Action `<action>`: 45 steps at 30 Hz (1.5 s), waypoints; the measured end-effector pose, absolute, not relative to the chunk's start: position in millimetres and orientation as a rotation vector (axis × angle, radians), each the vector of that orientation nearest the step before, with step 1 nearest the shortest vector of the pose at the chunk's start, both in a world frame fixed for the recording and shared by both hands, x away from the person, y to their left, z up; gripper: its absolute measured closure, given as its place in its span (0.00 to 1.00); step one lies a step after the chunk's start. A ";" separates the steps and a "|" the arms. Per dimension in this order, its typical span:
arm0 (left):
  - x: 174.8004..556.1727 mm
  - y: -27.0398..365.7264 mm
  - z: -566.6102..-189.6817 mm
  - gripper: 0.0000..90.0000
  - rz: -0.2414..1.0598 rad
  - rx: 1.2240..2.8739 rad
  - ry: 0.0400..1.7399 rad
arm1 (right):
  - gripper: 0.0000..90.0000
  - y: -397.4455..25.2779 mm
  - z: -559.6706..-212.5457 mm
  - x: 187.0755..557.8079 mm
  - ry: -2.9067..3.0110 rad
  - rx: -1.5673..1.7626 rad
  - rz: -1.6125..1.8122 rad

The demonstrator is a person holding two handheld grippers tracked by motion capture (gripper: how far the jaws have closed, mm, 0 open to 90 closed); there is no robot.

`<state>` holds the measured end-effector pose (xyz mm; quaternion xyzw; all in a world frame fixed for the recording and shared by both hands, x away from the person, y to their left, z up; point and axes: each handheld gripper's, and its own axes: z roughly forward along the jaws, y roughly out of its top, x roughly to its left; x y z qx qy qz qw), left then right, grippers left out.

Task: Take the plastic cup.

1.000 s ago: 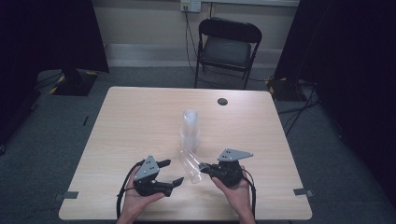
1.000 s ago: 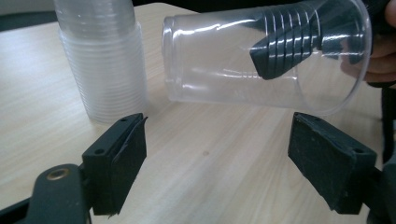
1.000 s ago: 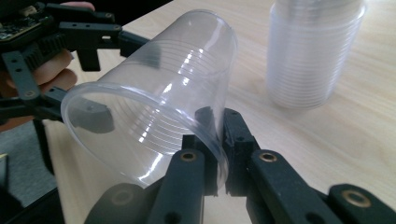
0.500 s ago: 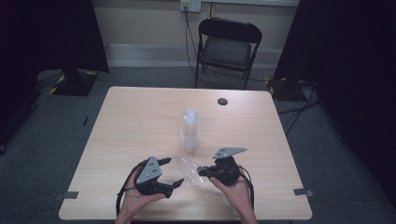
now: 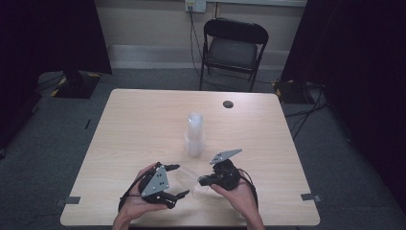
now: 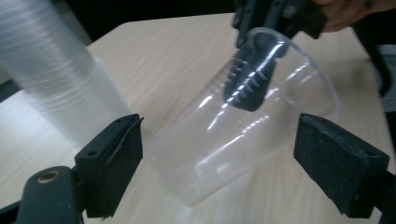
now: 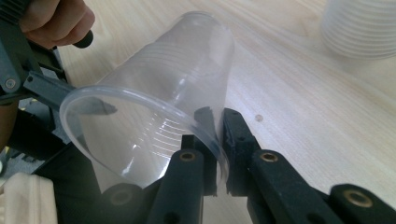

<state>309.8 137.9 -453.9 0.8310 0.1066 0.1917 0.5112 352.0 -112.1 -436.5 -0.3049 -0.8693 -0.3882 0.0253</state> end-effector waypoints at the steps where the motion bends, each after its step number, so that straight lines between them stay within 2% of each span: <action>1: 309.8 137.0 -454.6 0.17 0.463 2.003 0.254 | 0.95 -111.5 -436.8 352.1 -2.686 -0.937 -1.199; 6: 310.9 132.1 -461.4 0.15 0.437 2.019 0.246 | 0.96 -112.0 -435.9 352.9 -2.683 -0.953 -1.202; 15: 309.2 111.8 -471.1 0.17 0.498 2.082 0.271 | 0.96 -110.0 -435.6 354.8 -2.640 -0.963 -1.242; 28: 307.3 105.2 -473.4 0.18 0.539 2.031 0.321 | 0.96 -104.2 -433.3 357.0 -2.606 -1.007 -1.269; 45: 299.4 95.3 -474.4 0.28 0.572 2.000 0.308 | 0.94 -84.9 -439.8 359.7 -2.652 -1.035 -1.121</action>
